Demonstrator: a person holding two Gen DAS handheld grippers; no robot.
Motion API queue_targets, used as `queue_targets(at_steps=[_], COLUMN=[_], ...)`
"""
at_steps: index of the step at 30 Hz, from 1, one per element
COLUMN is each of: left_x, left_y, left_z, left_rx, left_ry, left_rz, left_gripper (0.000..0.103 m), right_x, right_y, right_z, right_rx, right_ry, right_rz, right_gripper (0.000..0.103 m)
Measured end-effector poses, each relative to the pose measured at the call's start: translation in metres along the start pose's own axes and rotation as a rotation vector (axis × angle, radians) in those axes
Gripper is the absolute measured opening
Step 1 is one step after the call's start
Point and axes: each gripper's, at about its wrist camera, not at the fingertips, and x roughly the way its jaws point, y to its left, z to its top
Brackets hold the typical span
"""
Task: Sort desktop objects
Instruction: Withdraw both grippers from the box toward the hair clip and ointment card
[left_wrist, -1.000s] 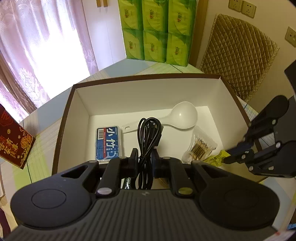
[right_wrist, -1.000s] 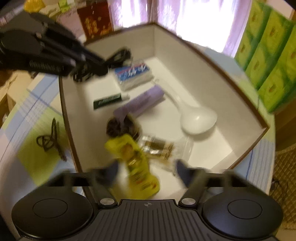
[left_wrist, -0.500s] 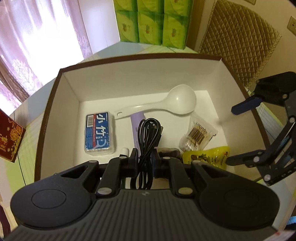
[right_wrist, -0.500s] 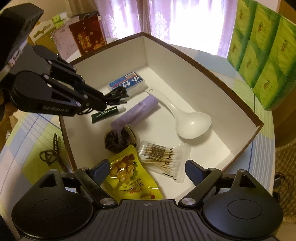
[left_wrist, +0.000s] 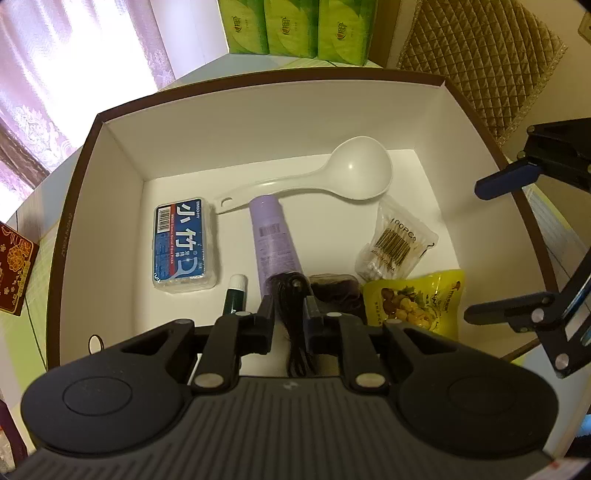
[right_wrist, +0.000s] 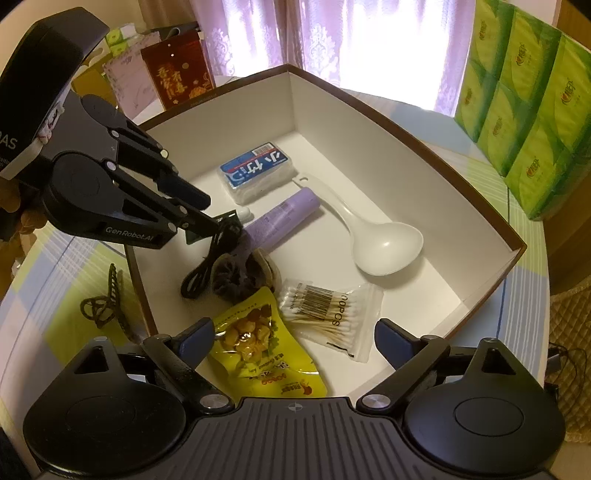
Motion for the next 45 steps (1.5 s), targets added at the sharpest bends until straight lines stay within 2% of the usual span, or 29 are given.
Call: queue_targets(at_steps=[6,8,12,14,20,23,30,35,40,45], left_x=[-0.003,-0.006,-0.016,-0.025,-0.059,-0.08,-0.116,-0.123,-0.125,-0.128], left_y=[0.002,0.002,0.006,0.007,0.011,0.011,0.013,0.014,0.008,-0.007], left_z=[0.0,-0.001,-0.004,-0.006,-0.025,-0.04,-0.085,-0.12,-0.149,-0.168], left_rx=[-0.014,-0.019,-0.038,-0.048,-0.058,-0.052,-0.084,-0.151,-0.222,-0.235], left_ry=[-0.012,-0.017,-0.05,-0.077,-0.155,-0.197,-0.256,-0.243,-0.205,-0.175], left_rz=[0.015,0.023,0.029,0.035,0.032,0.054,0.088,0.116,0.106,0.117], left_gripper=[0.029,0.04,0.053,0.064,0.066,0.066,0.066,0.066,0.066,0.069], right_x=[-0.001,-0.002,-0.009,-0.016,-0.039,-0.052,-0.084,-0.097,-0.098,-0.091], right_y=[0.002,0.002,0.005,0.006,0.011,0.016,0.033,0.053,0.072,0.089], right_z=[0.0,0.0,-0.003,-0.006,-0.023,-0.033,-0.056,-0.076,-0.096,-0.113], right_rx=[-0.009,-0.007,0.003,0.007,0.018,0.023,0.033,0.032,0.035,0.086], right_ry=[-0.004,-0.012,-0.045,-0.07,-0.139,-0.175,-0.255,-0.281,-0.279,-0.25], right_rz=[-0.004,-0.003,-0.011,-0.013,-0.021,-0.037,-0.062,-0.079,-0.098,-0.063], right_gripper=[0.094,0.095,0.096,0.096,0.097,0.098,0.098,0.1,0.101,0.101])
